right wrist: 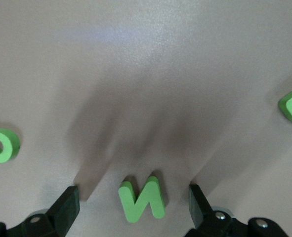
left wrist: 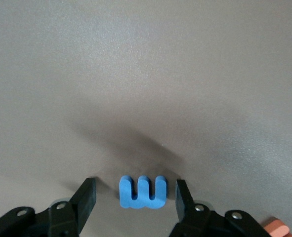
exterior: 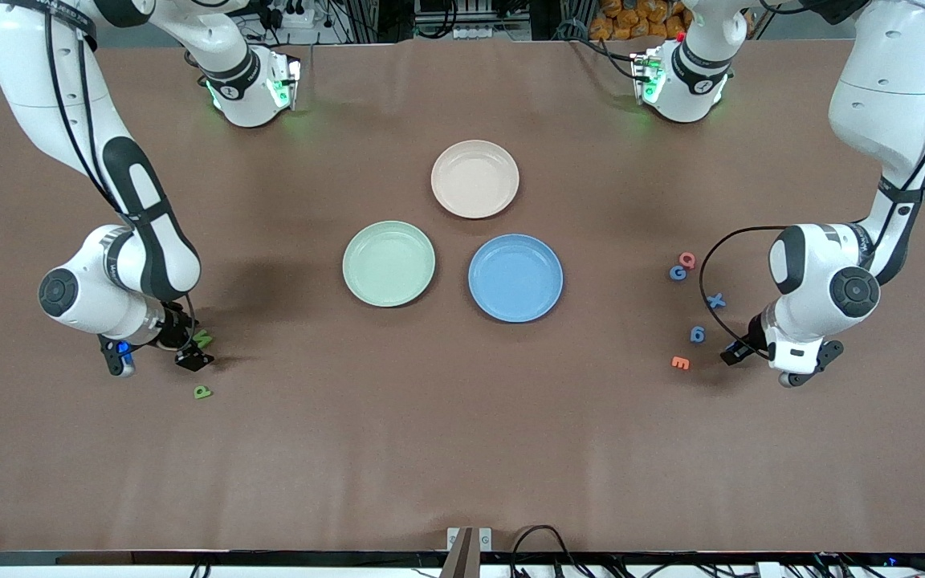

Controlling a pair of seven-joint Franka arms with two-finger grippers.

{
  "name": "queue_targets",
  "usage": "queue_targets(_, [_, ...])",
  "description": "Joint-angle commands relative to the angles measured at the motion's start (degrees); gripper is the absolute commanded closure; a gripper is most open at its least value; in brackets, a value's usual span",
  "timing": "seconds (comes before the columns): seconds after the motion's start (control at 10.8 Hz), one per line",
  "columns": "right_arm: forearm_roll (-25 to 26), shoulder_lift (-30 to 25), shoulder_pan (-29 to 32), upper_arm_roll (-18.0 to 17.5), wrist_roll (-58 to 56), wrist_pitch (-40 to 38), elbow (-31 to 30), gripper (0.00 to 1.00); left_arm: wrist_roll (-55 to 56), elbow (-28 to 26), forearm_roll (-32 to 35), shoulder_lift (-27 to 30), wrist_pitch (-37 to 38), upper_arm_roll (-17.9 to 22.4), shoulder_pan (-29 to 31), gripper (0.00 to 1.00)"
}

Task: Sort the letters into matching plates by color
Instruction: 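Grasp the green N with the right gripper while the left gripper grasps blue E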

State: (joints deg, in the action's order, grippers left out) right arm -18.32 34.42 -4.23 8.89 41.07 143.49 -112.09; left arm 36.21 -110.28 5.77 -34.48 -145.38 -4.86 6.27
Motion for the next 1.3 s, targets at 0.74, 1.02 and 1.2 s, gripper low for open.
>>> queue_targets(0.74, [-0.2,-2.4,-0.2,0.0,-0.7,0.8,-2.6,0.79,-1.7,0.3,1.5,-0.6,-0.5,0.0,-1.1,1.0])
queue_targets(1.02, [0.4,-5.8,-0.5,0.0,-13.0,-2.6,-2.4,0.79,-5.8,0.0,1.4,1.3,-0.1,0.0,-1.0,1.0])
queue_targets(1.2, [2.6,-7.9,-0.3,-0.1,-25.4,-5.8,-2.3,0.79,-5.8,0.0,1.4,2.9,2.9,-0.1,-1.2,1.0])
